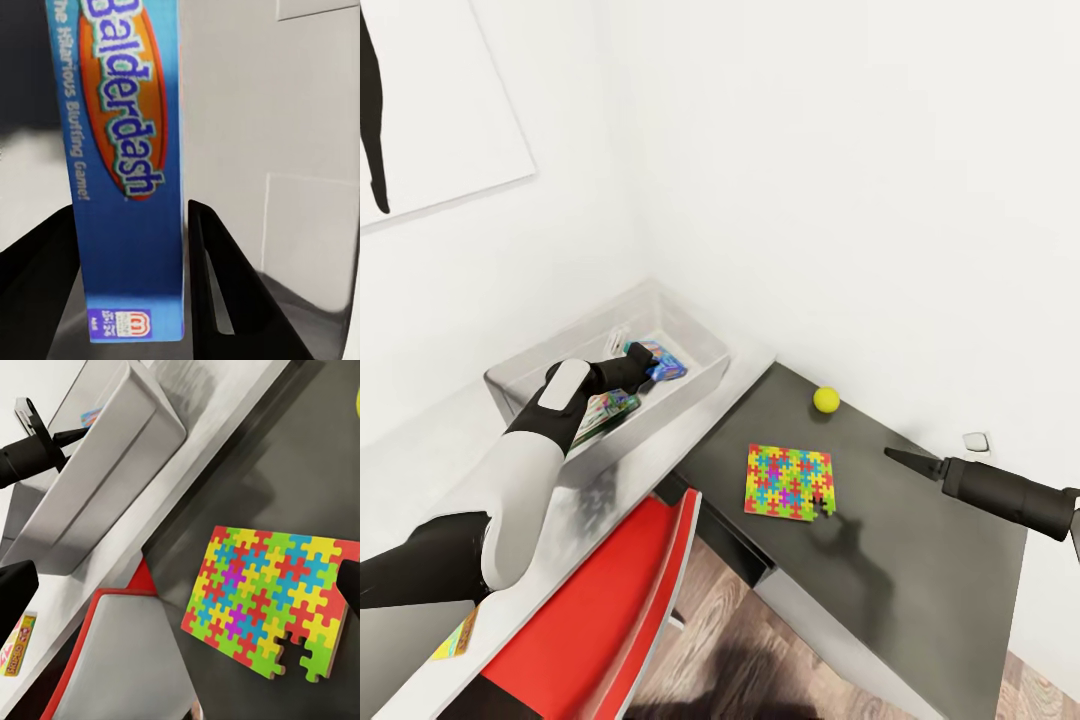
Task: Put all the toys in the child's room - the three board games (two on the bed and one on the table), the two jigsaw puzzles on the table, and the tennis ball on the table - inside the toy box on the table in the child's room.
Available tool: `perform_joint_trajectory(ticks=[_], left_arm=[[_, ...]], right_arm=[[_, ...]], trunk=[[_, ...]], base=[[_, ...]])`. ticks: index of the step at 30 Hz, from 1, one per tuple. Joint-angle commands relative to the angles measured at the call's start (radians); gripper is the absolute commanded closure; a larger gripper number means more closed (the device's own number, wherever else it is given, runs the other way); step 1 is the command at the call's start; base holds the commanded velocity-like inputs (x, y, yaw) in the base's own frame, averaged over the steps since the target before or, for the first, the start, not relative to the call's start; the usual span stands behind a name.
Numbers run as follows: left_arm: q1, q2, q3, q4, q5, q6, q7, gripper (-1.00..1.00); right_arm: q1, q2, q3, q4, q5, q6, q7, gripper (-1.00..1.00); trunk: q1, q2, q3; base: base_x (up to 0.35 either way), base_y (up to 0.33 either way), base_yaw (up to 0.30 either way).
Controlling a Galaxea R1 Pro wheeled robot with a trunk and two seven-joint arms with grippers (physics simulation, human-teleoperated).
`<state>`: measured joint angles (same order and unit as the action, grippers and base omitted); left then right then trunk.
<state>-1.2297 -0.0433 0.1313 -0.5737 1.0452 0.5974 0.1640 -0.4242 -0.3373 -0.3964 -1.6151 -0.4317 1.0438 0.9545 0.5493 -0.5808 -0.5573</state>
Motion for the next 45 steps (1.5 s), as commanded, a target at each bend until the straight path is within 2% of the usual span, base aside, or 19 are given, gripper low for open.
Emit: perform_joint_trajectory(ticks=[1,7,8,25,35,38,41,45], left_arm=[[-0.001,-0.001,0.006,-0.001,0.011,0.005,0.009,1.00],[0.000,-0.001,0.007,-0.001,0.012,0.006,0.010,1.00],[0.000,-0.001,0.006,-0.001,0.012,0.006,0.010,-1.00],[-0.001,0.003,0.007,-0.001,0.011,0.013,0.012,-1.00],[-0.002,0.019,0.007,-0.002,0.011,0.037,0.017,-1.00],[-0.003,0.023,0.007,-0.003,0.013,0.051,0.035,-1.00],[-0.004,0.026,0.008,-0.009,0.020,0.078,0.083,-1.00],[-0.005,0.028,0.009,-0.029,0.055,0.118,0.154,-1.00]], right_arm=[[-0.001,0.000,-0.001,0.000,0.004,0.003,0.006,-1.00],[-0.001,0.000,-0.001,0.000,0.004,0.003,0.006,-1.00],[-0.001,0.000,-0.001,0.000,0.004,0.003,0.006,-1.00],[-0.001,0.000,-0.003,0.000,0.004,0.003,0.007,-1.00],[-0.001,0.000,-0.003,0.000,0.004,0.003,0.007,-1.00],[-0.001,0.000,-0.003,0.000,0.004,0.003,0.007,-1.00],[-0.001,0.000,-0.003,0.000,0.004,0.003,0.007,-1.00],[-0.001,0.000,-0.002,0.000,0.004,0.003,0.007,-1.00]], trunk=[[0.000,-0.001,-0.001],[0.000,-0.001,-0.002],[0.000,-0.001,-0.002],[0.000,-0.001,-0.002],[0.000,-0.001,-0.002],[0.000,-0.001,-0.002],[0.000,-0.001,-0.002],[0.000,-0.001,-0.002]], base=[[0.000,0.000,0.000],[0.000,0.000,0.000],[0.000,0.000,0.000],[0.000,0.000,0.000],[0.000,0.000,0.000],[0.000,0.000,0.000],[0.000,0.000,0.000],[0.000,0.000,0.000]])
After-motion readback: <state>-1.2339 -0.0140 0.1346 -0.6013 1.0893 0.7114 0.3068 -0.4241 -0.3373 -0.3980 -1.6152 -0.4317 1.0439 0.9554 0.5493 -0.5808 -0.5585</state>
